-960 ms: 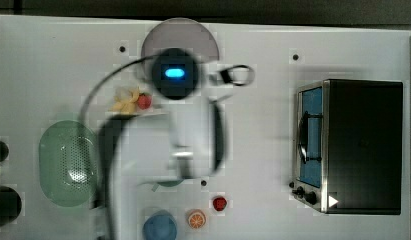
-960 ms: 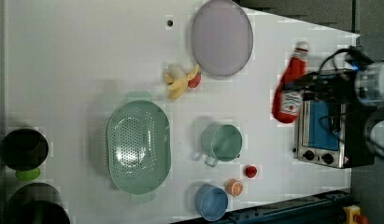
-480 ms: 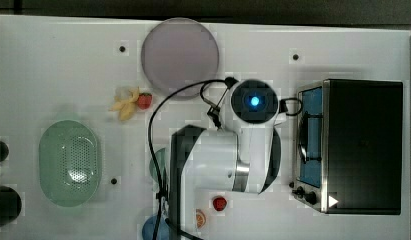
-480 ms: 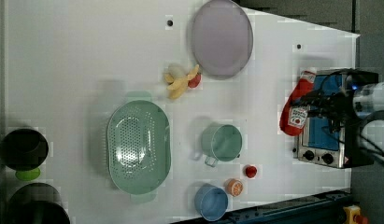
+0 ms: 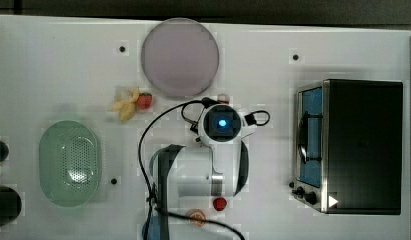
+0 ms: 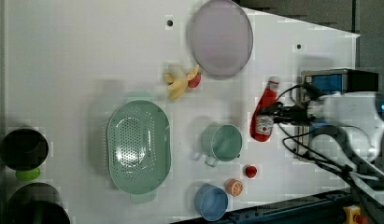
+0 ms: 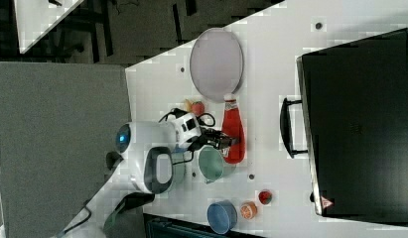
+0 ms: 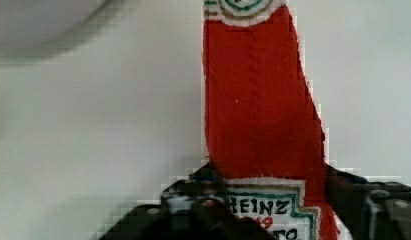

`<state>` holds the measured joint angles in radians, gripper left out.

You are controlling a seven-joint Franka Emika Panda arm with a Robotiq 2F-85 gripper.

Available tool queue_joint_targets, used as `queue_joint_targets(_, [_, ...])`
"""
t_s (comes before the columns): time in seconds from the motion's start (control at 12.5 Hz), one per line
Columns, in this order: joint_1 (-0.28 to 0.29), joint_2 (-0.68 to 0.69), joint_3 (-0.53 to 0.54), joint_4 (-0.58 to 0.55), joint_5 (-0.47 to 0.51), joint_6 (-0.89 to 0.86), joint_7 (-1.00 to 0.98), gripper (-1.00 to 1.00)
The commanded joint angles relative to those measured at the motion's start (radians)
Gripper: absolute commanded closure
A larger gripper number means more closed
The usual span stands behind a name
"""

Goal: Pick ketchup from strainer and place it on the table

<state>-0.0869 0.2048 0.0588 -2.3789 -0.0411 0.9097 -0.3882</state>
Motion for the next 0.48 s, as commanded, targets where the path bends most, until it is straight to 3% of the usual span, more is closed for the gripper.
queue_joint_targets(0.08, [0.009,0.038,-0.015,-0.011,0.006,0.079,-0.041,-0.65])
queue_joint_targets(0.24, [0.009,0.027,-0.014,-0.001,0.006,0.081,-0.041,-1.00])
queue_joint_targets(0.48, [0.011,-0.071,-0.011,0.057,0.013,0.029,-0.027,-1.00])
